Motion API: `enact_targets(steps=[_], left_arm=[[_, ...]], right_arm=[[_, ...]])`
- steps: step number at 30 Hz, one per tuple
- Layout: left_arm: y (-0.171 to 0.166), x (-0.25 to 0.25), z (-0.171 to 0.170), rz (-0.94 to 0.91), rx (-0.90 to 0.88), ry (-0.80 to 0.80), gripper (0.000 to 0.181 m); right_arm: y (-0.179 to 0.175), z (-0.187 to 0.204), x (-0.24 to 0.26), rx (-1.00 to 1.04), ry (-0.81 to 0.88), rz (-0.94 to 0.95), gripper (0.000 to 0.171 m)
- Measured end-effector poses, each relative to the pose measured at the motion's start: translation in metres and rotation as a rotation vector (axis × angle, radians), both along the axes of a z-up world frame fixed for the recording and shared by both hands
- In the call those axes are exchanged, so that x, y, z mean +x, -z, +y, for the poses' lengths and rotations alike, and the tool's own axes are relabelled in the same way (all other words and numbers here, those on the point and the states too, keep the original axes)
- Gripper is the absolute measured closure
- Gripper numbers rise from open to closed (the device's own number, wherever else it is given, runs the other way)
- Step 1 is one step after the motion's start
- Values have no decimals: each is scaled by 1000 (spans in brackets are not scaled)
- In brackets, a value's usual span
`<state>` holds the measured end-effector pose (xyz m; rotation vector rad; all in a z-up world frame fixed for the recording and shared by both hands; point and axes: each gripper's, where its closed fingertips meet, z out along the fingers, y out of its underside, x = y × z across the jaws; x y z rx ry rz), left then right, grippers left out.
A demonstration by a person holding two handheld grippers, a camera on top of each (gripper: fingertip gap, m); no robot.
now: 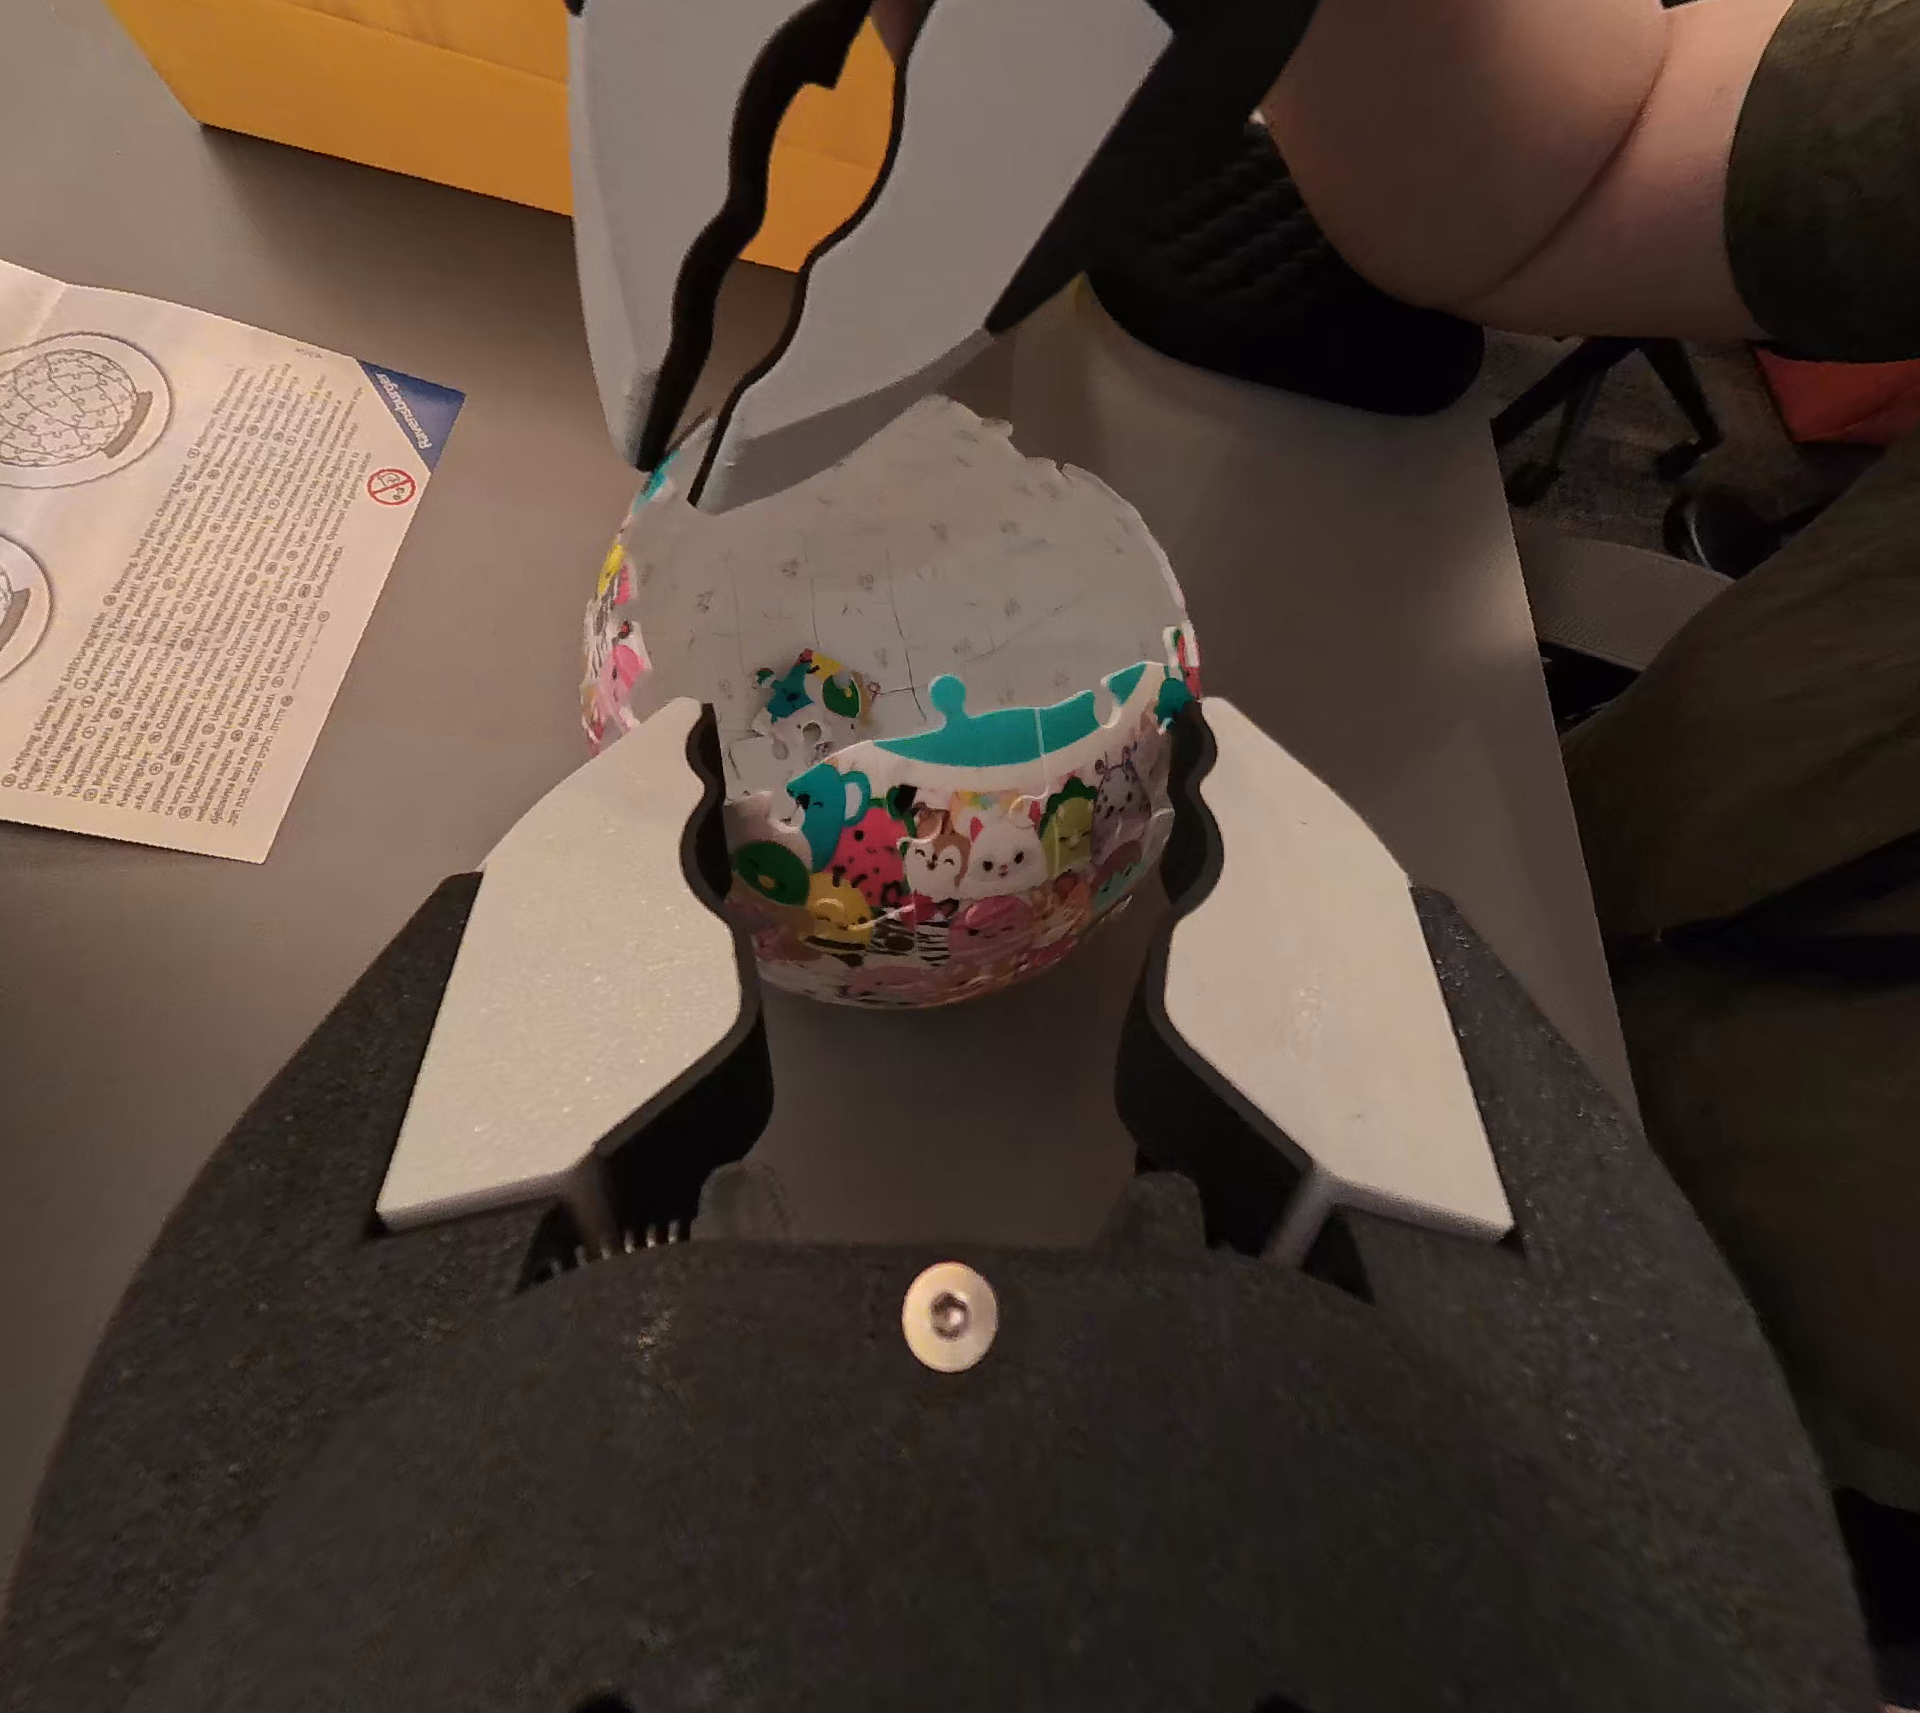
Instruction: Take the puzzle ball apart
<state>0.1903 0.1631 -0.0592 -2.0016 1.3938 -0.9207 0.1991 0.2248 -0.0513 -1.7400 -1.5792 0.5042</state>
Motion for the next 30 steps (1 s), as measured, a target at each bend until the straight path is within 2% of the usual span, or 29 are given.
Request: enact_targets(steps=[5, 9, 13, 21, 24, 30], left_arm=[[4, 2, -1, 21, 17, 15, 98], [4, 2, -1, 25, 17, 16, 97], [4, 2, -1, 24, 16, 14, 97], [4, 3, -1, 28, 17, 15, 97], [5, 3, -2, 31, 19, 20, 97], [7, 4, -3, 42, 23, 28, 96]], right_arm=[[0, 0, -1, -108, -1, 43, 160], [0, 0, 0, 133, -56, -53, 158], [-2, 3, 9, 228, -36, -145, 155], [11, 6, 8, 236, -6, -214, 155], [9, 4, 5, 212, -11, -189, 164], [10, 5, 5, 148, 0, -175, 163]])
